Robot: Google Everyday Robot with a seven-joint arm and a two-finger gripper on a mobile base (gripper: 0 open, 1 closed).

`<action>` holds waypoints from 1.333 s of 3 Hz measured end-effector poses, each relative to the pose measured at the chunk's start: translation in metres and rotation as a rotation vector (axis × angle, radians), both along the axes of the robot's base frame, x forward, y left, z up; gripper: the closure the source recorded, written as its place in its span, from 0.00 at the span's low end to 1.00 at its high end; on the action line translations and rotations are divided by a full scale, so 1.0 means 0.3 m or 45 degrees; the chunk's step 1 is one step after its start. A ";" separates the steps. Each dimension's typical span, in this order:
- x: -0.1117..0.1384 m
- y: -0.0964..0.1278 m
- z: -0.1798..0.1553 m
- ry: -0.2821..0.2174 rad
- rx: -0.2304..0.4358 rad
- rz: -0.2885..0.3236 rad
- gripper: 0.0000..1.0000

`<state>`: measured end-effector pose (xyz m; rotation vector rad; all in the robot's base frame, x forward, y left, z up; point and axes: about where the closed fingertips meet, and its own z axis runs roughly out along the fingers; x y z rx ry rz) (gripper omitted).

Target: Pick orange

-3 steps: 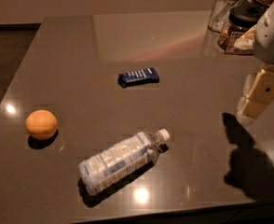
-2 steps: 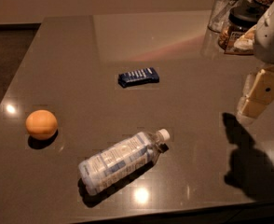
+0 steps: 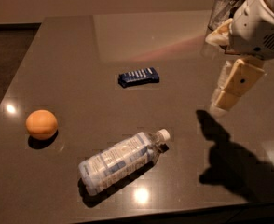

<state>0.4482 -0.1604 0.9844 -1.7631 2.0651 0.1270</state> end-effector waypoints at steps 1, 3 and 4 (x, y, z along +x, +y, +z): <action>0.003 0.168 0.027 -0.019 0.118 0.136 0.00; -0.005 0.550 -0.066 0.055 0.154 0.337 0.00; -0.042 0.806 -0.145 0.126 0.140 0.454 0.00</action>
Offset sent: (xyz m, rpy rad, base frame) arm 0.0018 0.1839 -0.0239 0.1491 0.0571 0.3010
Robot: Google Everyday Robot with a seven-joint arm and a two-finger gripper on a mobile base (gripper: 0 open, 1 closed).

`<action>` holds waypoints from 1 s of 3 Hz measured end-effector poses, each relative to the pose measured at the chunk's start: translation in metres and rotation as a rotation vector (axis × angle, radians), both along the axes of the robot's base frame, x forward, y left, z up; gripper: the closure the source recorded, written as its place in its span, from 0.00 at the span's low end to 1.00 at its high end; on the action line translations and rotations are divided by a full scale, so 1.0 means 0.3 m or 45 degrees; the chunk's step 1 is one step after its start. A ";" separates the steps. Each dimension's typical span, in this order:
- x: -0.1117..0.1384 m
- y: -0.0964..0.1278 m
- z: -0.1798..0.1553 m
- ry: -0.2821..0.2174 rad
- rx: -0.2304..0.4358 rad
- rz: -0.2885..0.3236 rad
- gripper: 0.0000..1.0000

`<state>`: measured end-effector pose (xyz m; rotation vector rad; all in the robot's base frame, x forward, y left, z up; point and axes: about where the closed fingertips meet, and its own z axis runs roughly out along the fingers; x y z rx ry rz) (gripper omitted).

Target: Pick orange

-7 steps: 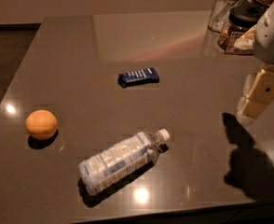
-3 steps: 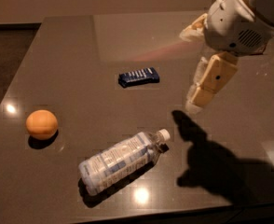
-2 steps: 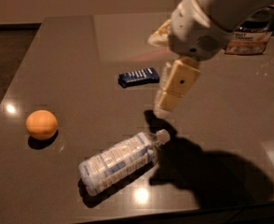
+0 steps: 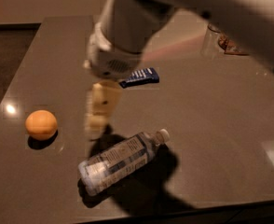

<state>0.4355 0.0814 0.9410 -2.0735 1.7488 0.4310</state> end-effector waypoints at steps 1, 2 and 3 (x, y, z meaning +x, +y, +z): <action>-0.025 0.160 -0.039 0.023 -0.014 0.066 0.00; -0.024 0.310 -0.097 0.026 -0.047 0.109 0.00; -0.015 0.405 -0.175 0.028 -0.101 0.133 0.00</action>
Offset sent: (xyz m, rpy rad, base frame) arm -0.0020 0.1484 -0.0553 -0.0766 0.0302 0.1219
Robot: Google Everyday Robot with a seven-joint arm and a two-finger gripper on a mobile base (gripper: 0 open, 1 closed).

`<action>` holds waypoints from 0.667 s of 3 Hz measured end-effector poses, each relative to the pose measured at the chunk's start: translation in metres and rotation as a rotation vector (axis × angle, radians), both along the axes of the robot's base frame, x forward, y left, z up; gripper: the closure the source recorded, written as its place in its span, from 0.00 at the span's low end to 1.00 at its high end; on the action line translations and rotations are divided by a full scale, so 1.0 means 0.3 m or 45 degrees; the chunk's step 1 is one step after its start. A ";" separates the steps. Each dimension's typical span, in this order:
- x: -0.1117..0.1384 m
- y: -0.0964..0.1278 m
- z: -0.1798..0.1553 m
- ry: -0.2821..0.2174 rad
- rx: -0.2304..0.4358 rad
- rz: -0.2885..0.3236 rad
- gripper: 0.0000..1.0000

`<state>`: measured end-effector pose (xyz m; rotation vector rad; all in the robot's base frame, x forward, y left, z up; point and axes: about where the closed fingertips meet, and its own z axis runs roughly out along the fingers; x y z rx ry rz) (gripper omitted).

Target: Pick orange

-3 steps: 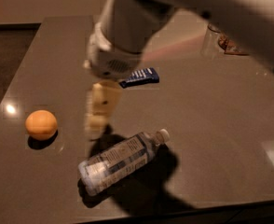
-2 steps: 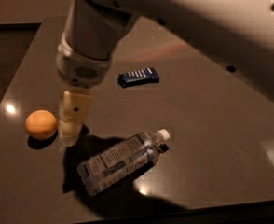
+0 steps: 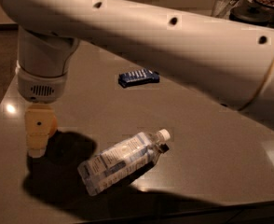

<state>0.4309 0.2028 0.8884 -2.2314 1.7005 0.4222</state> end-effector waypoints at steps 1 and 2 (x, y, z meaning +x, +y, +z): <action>0.018 0.042 -0.065 -0.008 -0.052 0.003 0.00; 0.035 0.042 -0.110 0.000 -0.093 -0.001 0.18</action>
Offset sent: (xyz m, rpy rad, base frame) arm 0.0186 0.0120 -0.0505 -0.1112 0.0118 -0.0083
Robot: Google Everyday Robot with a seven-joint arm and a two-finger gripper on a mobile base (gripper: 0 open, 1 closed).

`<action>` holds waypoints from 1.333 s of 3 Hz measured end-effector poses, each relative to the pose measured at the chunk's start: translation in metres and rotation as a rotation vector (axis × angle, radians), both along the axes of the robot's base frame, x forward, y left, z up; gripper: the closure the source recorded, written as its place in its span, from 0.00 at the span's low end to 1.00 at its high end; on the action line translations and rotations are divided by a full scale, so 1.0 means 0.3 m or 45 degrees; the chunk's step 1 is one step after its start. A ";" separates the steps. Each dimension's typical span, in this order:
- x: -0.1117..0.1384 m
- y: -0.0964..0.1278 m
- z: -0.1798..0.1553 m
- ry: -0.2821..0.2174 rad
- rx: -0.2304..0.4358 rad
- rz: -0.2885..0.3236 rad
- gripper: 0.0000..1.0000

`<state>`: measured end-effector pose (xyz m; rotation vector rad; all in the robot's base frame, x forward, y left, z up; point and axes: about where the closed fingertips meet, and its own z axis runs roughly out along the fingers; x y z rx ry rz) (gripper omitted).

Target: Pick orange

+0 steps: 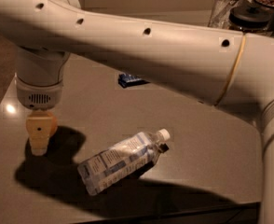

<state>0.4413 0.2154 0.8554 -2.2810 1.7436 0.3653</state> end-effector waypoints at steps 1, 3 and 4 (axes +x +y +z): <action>0.029 -0.044 0.012 0.002 -0.001 -0.015 0.50; 0.071 -0.139 0.210 -0.015 0.062 0.007 0.96; 0.091 -0.194 0.334 -0.028 0.109 0.023 1.00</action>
Offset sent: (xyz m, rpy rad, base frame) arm 0.0202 -0.0378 0.0412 0.0326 0.0034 -0.0059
